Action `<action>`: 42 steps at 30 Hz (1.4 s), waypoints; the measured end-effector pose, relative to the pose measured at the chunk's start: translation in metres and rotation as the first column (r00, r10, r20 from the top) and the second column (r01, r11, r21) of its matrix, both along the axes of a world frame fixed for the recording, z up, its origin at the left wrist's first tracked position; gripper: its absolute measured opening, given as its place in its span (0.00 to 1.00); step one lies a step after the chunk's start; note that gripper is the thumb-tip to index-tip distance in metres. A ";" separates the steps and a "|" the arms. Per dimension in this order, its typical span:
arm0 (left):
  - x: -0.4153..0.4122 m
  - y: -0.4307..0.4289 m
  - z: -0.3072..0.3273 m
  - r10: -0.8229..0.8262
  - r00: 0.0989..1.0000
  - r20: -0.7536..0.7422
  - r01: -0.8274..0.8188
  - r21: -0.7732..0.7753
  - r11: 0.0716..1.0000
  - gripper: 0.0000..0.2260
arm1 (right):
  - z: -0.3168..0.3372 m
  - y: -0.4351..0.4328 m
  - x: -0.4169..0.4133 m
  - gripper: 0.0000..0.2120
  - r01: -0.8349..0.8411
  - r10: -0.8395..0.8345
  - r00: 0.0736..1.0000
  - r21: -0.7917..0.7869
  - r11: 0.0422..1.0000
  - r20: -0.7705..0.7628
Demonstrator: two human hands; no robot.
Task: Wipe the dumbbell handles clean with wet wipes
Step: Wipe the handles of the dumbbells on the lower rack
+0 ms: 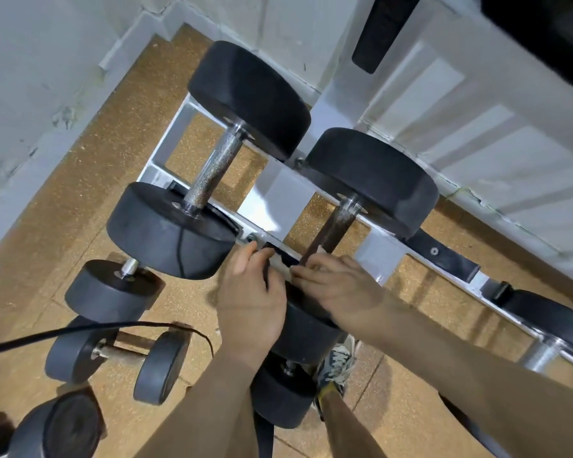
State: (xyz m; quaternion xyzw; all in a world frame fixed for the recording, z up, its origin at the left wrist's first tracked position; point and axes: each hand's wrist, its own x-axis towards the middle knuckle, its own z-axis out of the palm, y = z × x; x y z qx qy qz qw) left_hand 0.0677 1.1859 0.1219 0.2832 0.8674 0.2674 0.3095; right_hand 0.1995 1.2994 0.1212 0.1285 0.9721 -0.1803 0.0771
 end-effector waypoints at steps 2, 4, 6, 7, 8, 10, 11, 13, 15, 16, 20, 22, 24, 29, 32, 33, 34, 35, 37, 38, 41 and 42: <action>0.004 0.002 0.001 0.070 0.997 -0.034 -0.071 -0.011 0.997 0.23 | -0.001 0.003 -0.007 0.18 -0.033 0.044 0.996 -0.133 0.991 0.080; 0.006 0.002 0.001 0.088 0.995 -0.049 -0.088 -0.006 0.996 0.21 | -0.006 0.015 -0.008 0.14 -0.111 0.125 0.990 -0.186 0.976 0.064; 0.006 0.000 0.001 0.079 0.995 -0.063 -0.079 -0.005 0.997 0.20 | -0.004 0.025 -0.009 0.14 -0.120 0.143 0.984 -0.200 0.972 0.104; 0.006 0.000 0.002 0.075 0.995 -0.065 -0.076 -0.007 0.997 0.21 | -0.002 0.028 -0.010 0.16 -0.091 0.109 0.989 -0.175 0.980 0.099; 0.006 0.000 0.001 0.072 0.995 -0.063 -0.072 -0.008 0.997 0.21 | -0.006 0.031 -0.007 0.17 -0.078 0.093 0.992 -0.158 0.984 0.089; 0.006 0.000 0.000 0.063 0.996 -0.061 -0.065 -0.017 0.998 0.20 | -0.006 0.025 0.000 0.19 -0.004 0.010 1.000 -0.240 0.971 0.024; 0.006 0.000 0.001 0.060 0.996 -0.063 -0.061 -0.018 0.998 0.20 | -0.002 0.019 0.001 0.20 0.040 -0.030 0.999 -0.340 0.940 0.035; 0.006 0.000 0.001 0.056 0.996 -0.068 -0.058 -0.020 0.998 0.20 | 0.013 0.004 -0.004 0.20 0.223 -0.203 0.975 -0.506 0.833 0.096; 0.006 0.001 0.003 0.050 0.996 -0.069 -0.052 -0.027 0.998 0.20 | 0.024 -0.009 -0.004 0.18 0.434 -0.349 0.901 -0.578 0.691 0.259; 0.006 0.001 0.005 0.048 0.996 -0.070 -0.051 -0.037 0.998 0.20 | 0.027 -0.013 -0.002 0.18 0.510 -0.382 0.860 -0.572 0.642 0.338; 0.006 0.003 0.007 0.061 0.996 -0.072 -0.064 -0.037 0.997 0.21 | 0.042 -0.027 0.000 0.18 0.695 -0.468 0.719 -0.545 0.470 0.514; 0.005 0.003 0.006 0.053 0.996 -0.065 -0.056 -0.038 0.998 0.22 | 0.041 -0.029 -0.008 0.15 0.751 -0.488 0.661 -0.517 0.412 0.571; 0.005 0.002 0.005 0.051 0.998 -0.049 -0.053 -0.042 0.998 0.21 | 0.039 -0.026 -0.016 0.16 0.797 -0.499 0.604 -0.470 0.379 0.622; 0.005 0.003 0.008 0.043 0.997 -0.057 -0.045 -0.035 0.998 0.21 | 0.031 -0.023 -0.024 0.18 0.833 -0.354 0.532 -0.401 0.381 0.769; 0.005 0.003 0.007 0.022 0.998 -0.054 -0.023 -0.022 0.999 0.22 | 0.036 -0.029 -0.023 0.18 0.830 -0.384 0.546 -0.420 0.367 0.744; 0.005 0.003 0.007 0.012 0.998 -0.056 -0.014 -0.025 1.000 0.23 | 0.045 -0.033 -0.023 0.17 0.830 -0.421 0.555 -0.445 0.336 0.717; 0.004 0.003 0.007 0.003 0.998 -0.056 -0.005 -0.028 1.000 0.24 | 0.052 -0.037 -0.023 0.16 0.823 -0.461 0.568 -0.476 0.309 0.682; 0.004 0.003 0.006 0.000 0.999 -0.051 -0.002 -0.034 0.999 0.23 | 0.059 -0.041 -0.023 0.16 0.811 -0.497 0.581 -0.511 0.286 0.644; 0.004 0.003 0.005 -0.001 0.999 -0.038 -0.001 -0.054 0.999 0.21 | 0.069 -0.045 -0.024 0.16 0.800 -0.541 0.585 -0.541 0.261 0.604; 0.003 0.001 0.005 -0.011 0.999 -0.035 0.009 -0.048 0.999 0.21 | 0.068 -0.044 -0.027 0.17 0.798 -0.550 0.580 -0.556 0.234 0.601; 0.003 0.001 0.005 -0.022 0.999 -0.038 0.022 -0.003 1.000 0.23 | 0.066 -0.046 -0.032 0.18 0.807 -0.556 0.581 -0.510 0.297 0.595; 0.003 0.002 0.006 -0.020 0.999 -0.040 0.020 0.007 1.000 0.24 | 0.066 -0.049 -0.028 0.17 0.800 -0.558 0.599 -0.461 0.385 0.574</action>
